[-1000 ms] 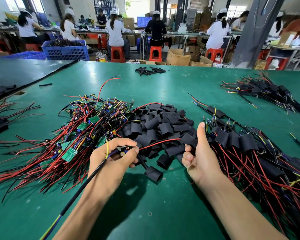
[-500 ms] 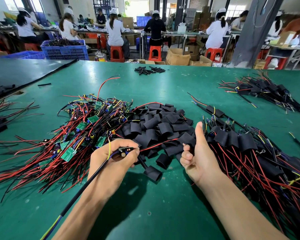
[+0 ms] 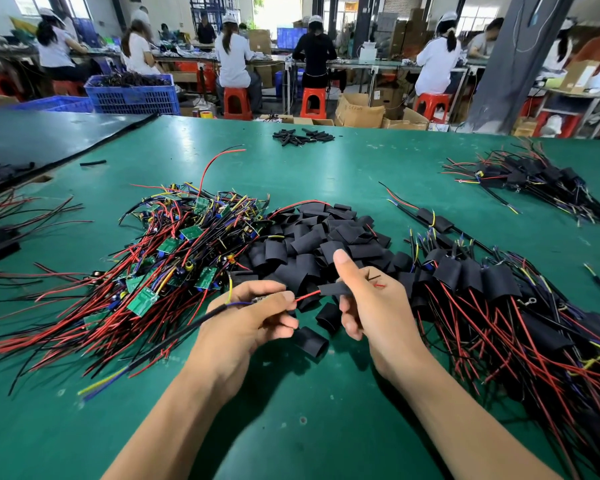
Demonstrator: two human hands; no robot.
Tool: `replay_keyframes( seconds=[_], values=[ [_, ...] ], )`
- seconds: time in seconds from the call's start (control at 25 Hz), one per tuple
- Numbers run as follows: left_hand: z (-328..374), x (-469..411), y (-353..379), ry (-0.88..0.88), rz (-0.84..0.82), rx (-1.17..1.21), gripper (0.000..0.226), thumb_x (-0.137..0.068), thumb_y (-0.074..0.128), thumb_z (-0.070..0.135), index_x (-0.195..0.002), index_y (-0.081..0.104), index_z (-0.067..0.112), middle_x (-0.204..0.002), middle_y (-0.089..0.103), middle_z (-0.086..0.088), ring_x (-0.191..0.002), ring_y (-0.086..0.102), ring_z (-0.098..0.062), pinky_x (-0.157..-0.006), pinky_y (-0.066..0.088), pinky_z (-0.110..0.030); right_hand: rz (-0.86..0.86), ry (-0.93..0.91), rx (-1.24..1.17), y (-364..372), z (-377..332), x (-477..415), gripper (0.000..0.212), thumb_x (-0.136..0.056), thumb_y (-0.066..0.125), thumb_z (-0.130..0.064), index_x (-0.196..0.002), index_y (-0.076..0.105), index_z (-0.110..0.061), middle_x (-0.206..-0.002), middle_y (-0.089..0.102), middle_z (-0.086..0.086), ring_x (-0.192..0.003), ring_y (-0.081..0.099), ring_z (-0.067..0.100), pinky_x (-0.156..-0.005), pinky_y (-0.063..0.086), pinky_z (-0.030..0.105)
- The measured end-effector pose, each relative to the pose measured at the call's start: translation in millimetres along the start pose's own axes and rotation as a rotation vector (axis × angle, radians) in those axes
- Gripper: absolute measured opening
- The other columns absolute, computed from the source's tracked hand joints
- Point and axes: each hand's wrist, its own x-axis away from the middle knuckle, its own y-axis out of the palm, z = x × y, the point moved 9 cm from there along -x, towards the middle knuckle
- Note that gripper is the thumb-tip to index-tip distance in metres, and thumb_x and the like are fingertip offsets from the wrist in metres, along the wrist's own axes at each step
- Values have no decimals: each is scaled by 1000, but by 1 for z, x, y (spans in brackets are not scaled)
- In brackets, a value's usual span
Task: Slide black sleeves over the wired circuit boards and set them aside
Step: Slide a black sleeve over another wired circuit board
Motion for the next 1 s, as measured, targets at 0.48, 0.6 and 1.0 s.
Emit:
replay_keyframes(
  seconds=[0.48, 0.6, 1.0],
  values=[
    [-18, 2, 23, -182, -120, -28, 42, -91, 55, 52, -94, 54, 10, -63, 62, -7, -43, 52, -19, -37, 39, -23, -231, -81, -138, 36, -3, 17, 35, -80, 75, -44, -71, 55, -16, -61, 56, 13, -36, 39, 8, -37, 27, 16],
    [-23, 6, 27, -276, -189, -34, 46, -95, 44, 59, -94, 51, 13, -67, 58, -7, -43, 45, -20, -38, 30, -21, -82, -80, -109, 24, 2, 13, 34, -87, 73, -36, -69, 52, -15, -66, 40, 13, -41, 29, 12, -36, 25, 17],
    [-16, 5, 27, -95, -244, -139, 36, -87, 65, 38, -97, 61, 3, -67, 60, -2, -47, 52, -18, -43, 43, -25, -49, -95, -90, 25, 5, 16, 42, -80, 73, -54, -66, 49, -23, -56, 29, -3, -42, 23, 15, -36, 21, 15]
  ],
)
